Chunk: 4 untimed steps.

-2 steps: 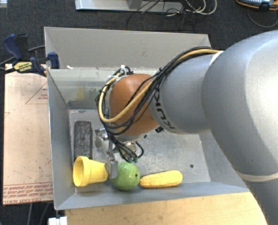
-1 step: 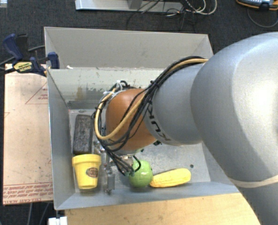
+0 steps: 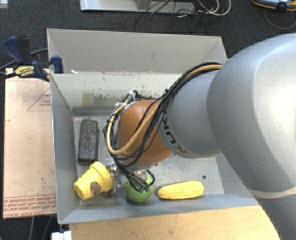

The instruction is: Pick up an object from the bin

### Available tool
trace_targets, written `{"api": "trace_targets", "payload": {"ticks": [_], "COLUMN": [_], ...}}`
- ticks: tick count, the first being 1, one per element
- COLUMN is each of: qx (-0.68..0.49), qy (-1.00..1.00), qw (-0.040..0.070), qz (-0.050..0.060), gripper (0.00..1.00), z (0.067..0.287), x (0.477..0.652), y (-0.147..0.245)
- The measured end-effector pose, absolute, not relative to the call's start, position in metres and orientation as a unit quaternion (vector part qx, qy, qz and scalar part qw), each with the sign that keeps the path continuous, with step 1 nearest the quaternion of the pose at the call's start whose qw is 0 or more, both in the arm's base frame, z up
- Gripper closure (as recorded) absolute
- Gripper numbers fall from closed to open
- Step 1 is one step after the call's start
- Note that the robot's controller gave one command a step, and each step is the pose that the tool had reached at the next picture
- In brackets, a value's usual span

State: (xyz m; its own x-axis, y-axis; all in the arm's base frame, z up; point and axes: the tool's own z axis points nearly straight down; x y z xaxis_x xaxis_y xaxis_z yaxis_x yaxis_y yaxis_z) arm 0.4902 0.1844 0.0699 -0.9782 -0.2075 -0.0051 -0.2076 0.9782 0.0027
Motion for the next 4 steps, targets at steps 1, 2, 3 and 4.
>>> {"api": "trace_targets", "payload": {"ticks": [1,2,3,4], "qx": [-0.104,-0.104,-0.096,-0.107], "qy": [0.995,0.995,0.995,0.994], "qw": [0.002,0.002,0.004,0.002], "qz": [0.002,0.002,0.002,0.002], "gripper": [1.0,1.0,1.0,1.0], "z": [0.07,0.071,0.101,0.12], "x": [0.49,0.49,0.494,0.492], "y": [0.184,0.184,0.189,0.192]}}
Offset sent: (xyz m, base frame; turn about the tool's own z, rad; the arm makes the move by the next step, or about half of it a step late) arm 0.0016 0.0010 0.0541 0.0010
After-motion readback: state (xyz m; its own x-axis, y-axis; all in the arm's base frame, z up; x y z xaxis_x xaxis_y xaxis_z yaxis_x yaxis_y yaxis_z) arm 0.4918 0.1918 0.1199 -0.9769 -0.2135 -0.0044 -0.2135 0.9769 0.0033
